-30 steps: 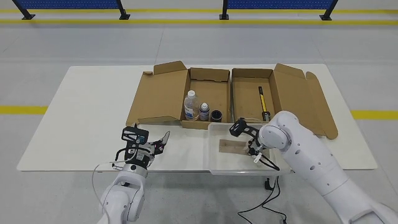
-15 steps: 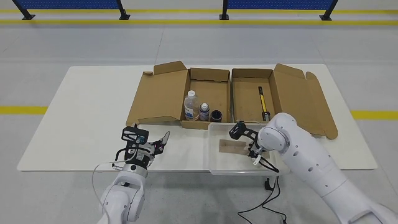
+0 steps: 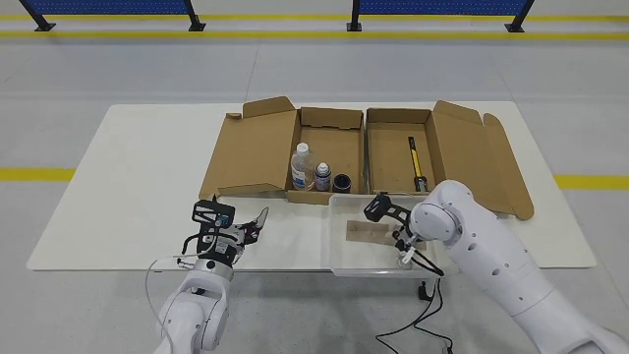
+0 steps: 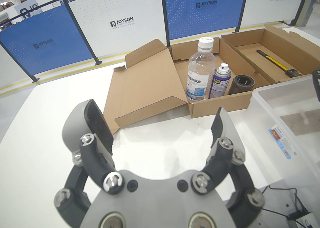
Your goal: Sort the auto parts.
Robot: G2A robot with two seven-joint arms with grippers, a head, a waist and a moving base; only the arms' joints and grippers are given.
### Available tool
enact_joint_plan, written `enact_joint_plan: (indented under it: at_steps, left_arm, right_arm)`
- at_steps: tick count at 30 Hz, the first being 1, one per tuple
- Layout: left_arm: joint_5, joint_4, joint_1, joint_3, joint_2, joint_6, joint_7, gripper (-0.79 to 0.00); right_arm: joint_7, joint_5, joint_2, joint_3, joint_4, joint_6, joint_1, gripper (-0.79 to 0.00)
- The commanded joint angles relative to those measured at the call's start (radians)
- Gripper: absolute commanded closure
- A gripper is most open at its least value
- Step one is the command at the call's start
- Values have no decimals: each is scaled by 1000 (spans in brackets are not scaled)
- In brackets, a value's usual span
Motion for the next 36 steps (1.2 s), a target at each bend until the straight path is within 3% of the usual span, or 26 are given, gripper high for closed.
enact_joint_plan:
  at_steps: [1, 2, 4, 6, 13, 24, 36]
  left_arm:
    - [0, 0, 0, 0, 0, 0, 0, -785]
    - [0, 0, 0, 0, 0, 0, 0, -785]
    - [0, 0, 0, 0, 0, 0, 0, -785]
    - [0, 0, 0, 0, 0, 0, 0, -785]
    - [0, 0, 0, 0, 0, 0, 0, -785]
    - [0, 0, 0, 0, 0, 0, 0, -785]
    - [0, 0, 0, 0, 0, 0, 0, -785]
  right_arm:
    - [3, 2, 2, 6, -8, 0, 1, 0]
    - [6, 3, 3, 9, -14, -1, 1, -3]
    - [17, 4, 5, 12, -30, -4, -1, -126]
    - [30, 6, 7, 16, -45, -6, -6, -188]
    - [93, 1, 19, 23, -83, -38, -22, -308]
    - [53, -43, 51, -49, -81, -78, -1, -311]
    - [-2, 35, 95, -202, -73, -133, 88, -320]
